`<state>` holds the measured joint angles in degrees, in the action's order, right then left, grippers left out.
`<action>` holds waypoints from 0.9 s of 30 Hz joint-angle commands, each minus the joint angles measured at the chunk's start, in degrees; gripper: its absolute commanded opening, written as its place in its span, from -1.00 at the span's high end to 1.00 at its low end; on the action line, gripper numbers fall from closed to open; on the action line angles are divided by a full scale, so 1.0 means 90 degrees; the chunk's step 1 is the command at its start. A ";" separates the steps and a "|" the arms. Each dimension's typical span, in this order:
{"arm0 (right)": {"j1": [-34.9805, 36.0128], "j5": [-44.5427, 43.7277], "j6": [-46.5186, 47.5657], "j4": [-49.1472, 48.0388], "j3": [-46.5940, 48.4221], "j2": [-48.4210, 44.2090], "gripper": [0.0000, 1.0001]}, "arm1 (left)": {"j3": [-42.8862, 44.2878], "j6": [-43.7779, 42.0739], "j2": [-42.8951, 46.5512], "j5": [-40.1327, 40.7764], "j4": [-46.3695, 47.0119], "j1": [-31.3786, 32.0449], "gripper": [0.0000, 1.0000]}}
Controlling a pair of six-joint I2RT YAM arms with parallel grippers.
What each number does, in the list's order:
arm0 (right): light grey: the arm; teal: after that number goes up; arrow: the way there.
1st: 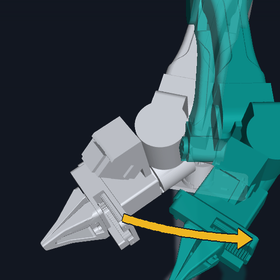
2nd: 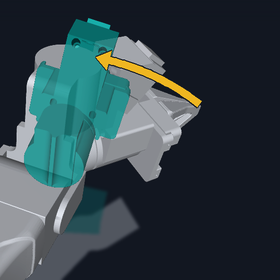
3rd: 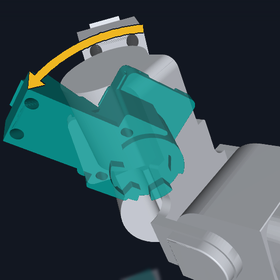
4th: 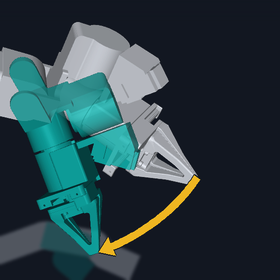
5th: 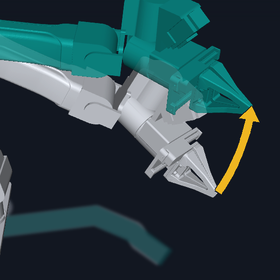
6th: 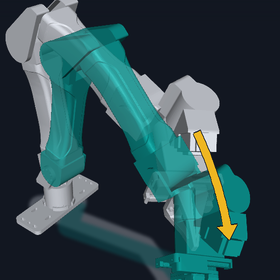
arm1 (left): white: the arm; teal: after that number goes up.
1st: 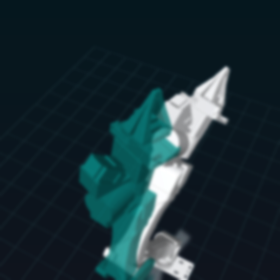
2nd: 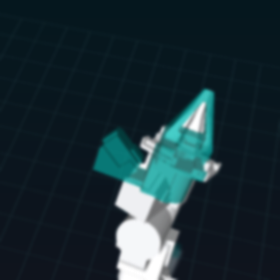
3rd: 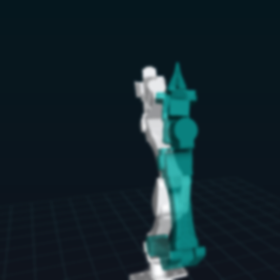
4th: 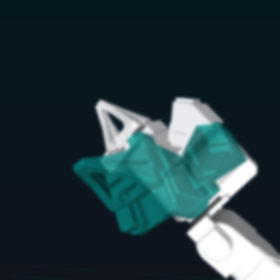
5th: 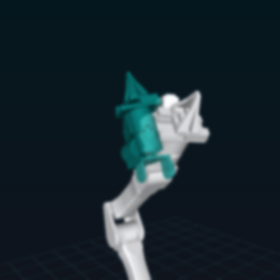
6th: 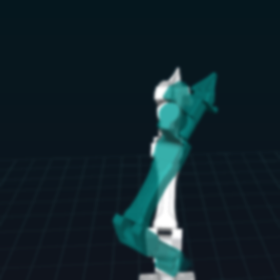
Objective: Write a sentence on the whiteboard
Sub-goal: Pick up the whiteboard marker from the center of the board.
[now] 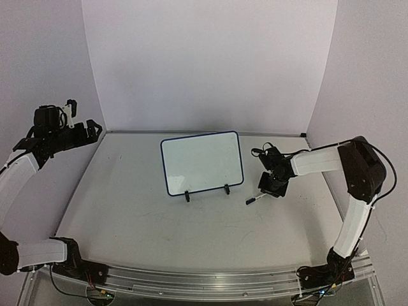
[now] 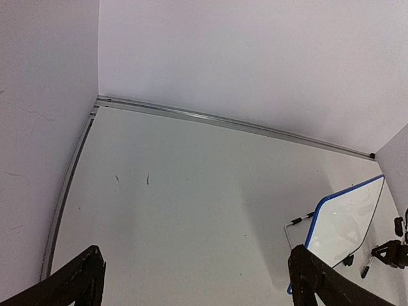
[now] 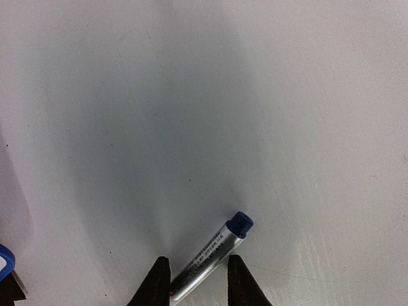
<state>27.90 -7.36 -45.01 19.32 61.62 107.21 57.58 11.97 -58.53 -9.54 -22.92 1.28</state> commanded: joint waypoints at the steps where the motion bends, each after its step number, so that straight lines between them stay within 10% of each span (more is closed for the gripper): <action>1: -0.0020 -0.0411 0.0233 0.0675 0.0186 0.0377 0.52 | 0.0018 -0.0014 -0.0029 -0.0112 0.0153 -0.0023 -0.99; 15: -0.0022 0.0219 0.0219 0.0732 0.0549 0.0263 1.00 | 0.0275 -0.0448 -0.0465 -0.0497 -0.0109 0.0493 -0.87; 27: 0.0577 0.0353 -0.0727 0.0168 -0.0029 -0.2895 1.00 | -0.0273 0.1904 -0.0144 0.1360 0.1016 0.4369 -0.84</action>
<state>29.14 -3.01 -46.15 23.73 61.92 89.97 56.52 20.14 -60.03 -4.26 -21.26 31.30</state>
